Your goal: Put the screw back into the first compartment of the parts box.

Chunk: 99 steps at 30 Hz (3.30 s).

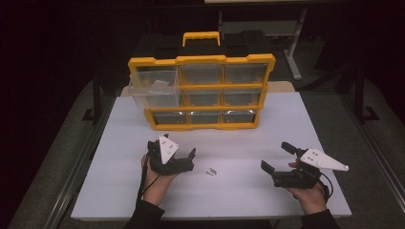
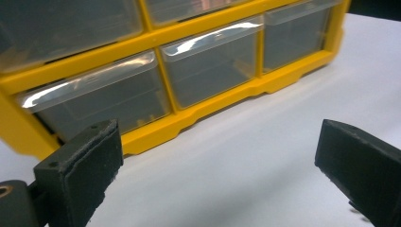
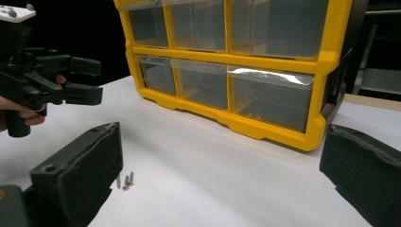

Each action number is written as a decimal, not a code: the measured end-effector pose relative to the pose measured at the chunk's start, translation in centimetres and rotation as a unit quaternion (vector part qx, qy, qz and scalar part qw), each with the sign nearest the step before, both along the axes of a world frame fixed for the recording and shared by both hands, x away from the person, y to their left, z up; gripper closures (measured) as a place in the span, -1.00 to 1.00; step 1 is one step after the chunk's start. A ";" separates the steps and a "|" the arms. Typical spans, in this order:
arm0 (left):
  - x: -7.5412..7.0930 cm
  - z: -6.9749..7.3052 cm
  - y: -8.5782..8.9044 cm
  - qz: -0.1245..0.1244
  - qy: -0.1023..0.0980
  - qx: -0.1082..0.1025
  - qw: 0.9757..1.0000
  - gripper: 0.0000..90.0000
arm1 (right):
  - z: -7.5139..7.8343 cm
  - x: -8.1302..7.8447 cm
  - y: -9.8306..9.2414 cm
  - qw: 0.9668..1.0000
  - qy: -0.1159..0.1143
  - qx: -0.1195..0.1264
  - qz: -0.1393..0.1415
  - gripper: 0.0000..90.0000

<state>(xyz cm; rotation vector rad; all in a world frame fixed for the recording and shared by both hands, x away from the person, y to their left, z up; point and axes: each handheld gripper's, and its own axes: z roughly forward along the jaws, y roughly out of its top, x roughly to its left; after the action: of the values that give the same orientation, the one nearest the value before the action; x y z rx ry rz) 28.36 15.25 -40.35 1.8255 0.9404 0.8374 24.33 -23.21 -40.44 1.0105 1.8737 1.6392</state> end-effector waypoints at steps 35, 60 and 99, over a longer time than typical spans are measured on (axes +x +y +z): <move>-1.3 1.1 7.1 -0.209 0.010 -0.095 0.973 -0.97 | 0.5 1.7 2.0 0.999 0.030 -0.026 0.030 -1.00; -1.9 0.6 9.7 -0.198 0.018 -0.101 0.975 -0.86 | 1.6 4.4 7.1 0.986 0.094 -0.085 0.108 -0.85; -2.2 1.0 10.1 -0.198 0.022 -0.103 0.975 -0.86 | 0.7 9.1 13.6 0.942 0.208 -0.184 0.187 -0.18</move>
<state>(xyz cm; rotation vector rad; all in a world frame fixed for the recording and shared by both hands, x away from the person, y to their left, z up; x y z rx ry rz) 26.11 25.30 -39.35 1.7726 0.6311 0.4376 33.40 -9.59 -39.75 0.9267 2.6726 1.2375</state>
